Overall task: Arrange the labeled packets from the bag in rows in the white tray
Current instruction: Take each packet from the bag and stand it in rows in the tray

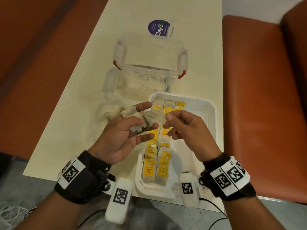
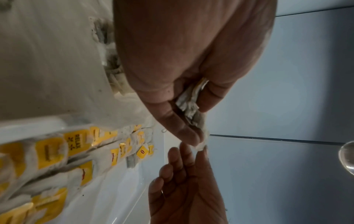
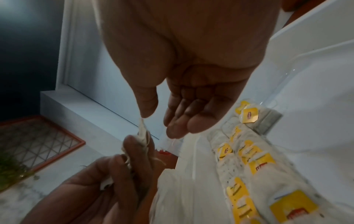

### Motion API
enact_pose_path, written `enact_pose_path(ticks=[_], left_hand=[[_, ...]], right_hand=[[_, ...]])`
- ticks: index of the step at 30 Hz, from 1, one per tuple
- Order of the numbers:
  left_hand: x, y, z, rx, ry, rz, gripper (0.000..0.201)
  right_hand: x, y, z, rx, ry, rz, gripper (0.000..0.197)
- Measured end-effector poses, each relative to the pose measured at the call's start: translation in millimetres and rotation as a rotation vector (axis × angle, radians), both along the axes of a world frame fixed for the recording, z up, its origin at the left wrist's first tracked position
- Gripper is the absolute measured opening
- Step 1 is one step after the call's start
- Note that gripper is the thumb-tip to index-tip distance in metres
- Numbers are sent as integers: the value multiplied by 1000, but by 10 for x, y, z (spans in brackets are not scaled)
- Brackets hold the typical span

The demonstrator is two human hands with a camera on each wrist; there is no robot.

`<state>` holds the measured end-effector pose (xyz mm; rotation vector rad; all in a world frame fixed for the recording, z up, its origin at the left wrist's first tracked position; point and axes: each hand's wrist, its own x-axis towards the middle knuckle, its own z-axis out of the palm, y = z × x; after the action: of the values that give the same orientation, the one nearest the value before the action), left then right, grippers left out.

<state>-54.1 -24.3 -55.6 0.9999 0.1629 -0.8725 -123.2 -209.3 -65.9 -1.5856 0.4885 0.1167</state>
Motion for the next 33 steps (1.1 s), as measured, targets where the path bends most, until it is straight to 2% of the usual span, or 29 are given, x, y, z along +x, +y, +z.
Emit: enact_pose_path(ticks=[6,9,12,15,19,22,25,29,33], left_hand=[[-61,-84,-13,4,-13,-38,44],[-79,-92,-18,8,-21,-41,45],[-88,-104,-14,-8,-35,-57,43],[-92,-108,-9,-4,-42,-76,45],[-82,-88,-20,29,-13,-85,45],[-68,-89,-21,39,65,-85,36],[-64,-106,34,-8,161,-168,35],[-111,-180,68,86,91,-289,32],[-162,-237,54,99,30,-304,30]], right_hand=[[-41,13,85,-50,-78,26,6],[-48,-23,131,-73,-96,33,9],[-51,-31,138,-167,-105,94,25],[-38,-47,131,-217,-163,72,8],[-32,-95,153,-292,-267,65,20],[-29,-132,209,-262,-309,105,26],[-31,-177,251,-212,-312,181,21],[-17,-182,285,-149,-358,222,26],[-22,-187,327,-75,-365,199,28]])
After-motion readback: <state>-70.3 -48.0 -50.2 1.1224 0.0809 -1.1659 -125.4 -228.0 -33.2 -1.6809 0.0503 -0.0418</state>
